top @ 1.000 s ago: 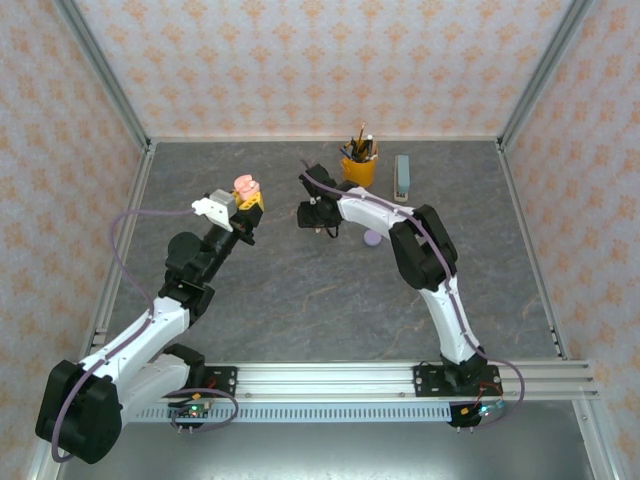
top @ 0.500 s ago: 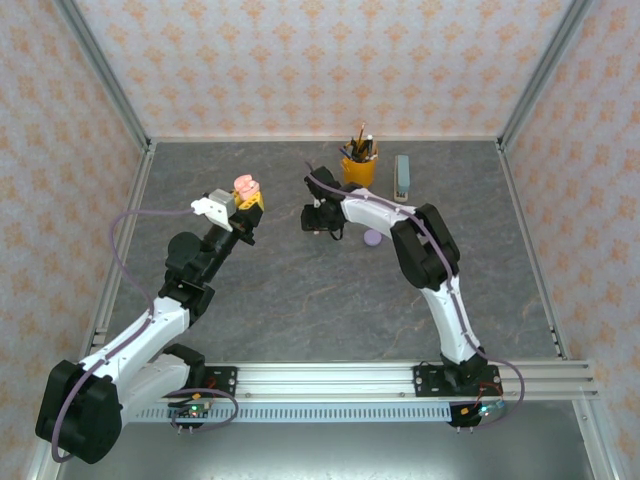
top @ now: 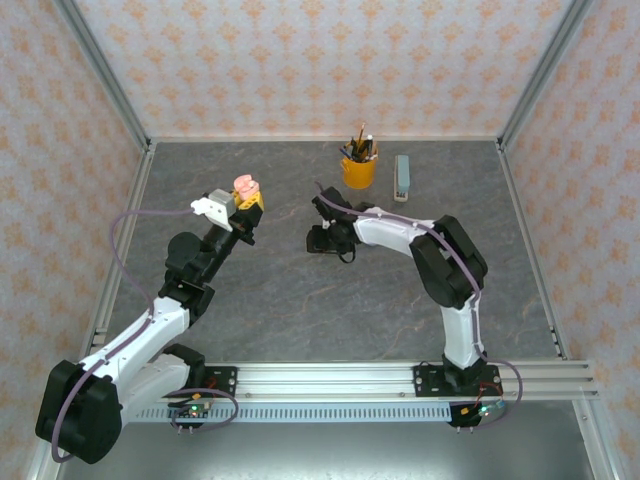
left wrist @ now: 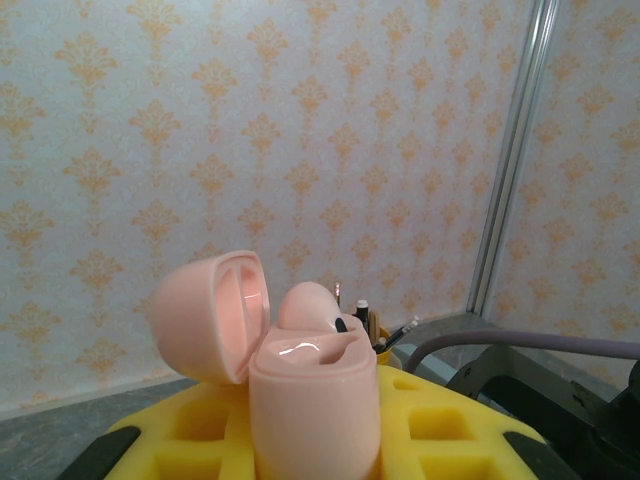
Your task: Insert the wireless bluetooth earbuds into the charging case
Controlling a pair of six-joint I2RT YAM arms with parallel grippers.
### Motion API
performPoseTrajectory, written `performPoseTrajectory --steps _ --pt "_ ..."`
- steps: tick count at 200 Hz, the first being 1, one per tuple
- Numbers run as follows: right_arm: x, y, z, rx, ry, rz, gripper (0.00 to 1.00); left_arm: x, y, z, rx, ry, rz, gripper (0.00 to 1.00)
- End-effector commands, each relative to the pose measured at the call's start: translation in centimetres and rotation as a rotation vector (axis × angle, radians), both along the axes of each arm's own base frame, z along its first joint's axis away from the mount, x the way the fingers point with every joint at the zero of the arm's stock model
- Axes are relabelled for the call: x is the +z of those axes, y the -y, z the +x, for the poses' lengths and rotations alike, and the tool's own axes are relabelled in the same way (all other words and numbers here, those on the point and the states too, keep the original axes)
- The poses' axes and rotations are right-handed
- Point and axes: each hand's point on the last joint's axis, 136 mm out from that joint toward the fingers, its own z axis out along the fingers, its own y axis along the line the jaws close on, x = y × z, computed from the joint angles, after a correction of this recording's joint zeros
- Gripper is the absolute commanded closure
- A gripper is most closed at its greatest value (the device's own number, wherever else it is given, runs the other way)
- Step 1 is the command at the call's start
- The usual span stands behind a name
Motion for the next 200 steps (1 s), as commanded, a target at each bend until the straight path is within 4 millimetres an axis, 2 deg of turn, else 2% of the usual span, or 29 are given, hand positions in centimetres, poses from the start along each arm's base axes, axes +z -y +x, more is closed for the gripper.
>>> performPoseTrajectory --steps 1,31,73,200 --pt "2.6 1.4 2.3 -0.116 0.097 -0.046 0.51 1.3 -0.6 -0.6 0.021 0.055 -0.036 1.0" --pt "2.6 1.2 4.1 -0.159 0.103 -0.106 0.51 1.3 -0.8 -0.6 0.032 0.057 -0.036 1.0" --pt "1.3 0.3 5.5 -0.115 0.095 -0.198 0.52 1.4 -0.9 -0.6 0.036 0.062 -0.037 1.0" --pt "-1.8 -0.3 5.1 -0.039 0.086 -0.332 0.56 1.7 -1.0 -0.6 0.04 0.07 -0.043 1.0"
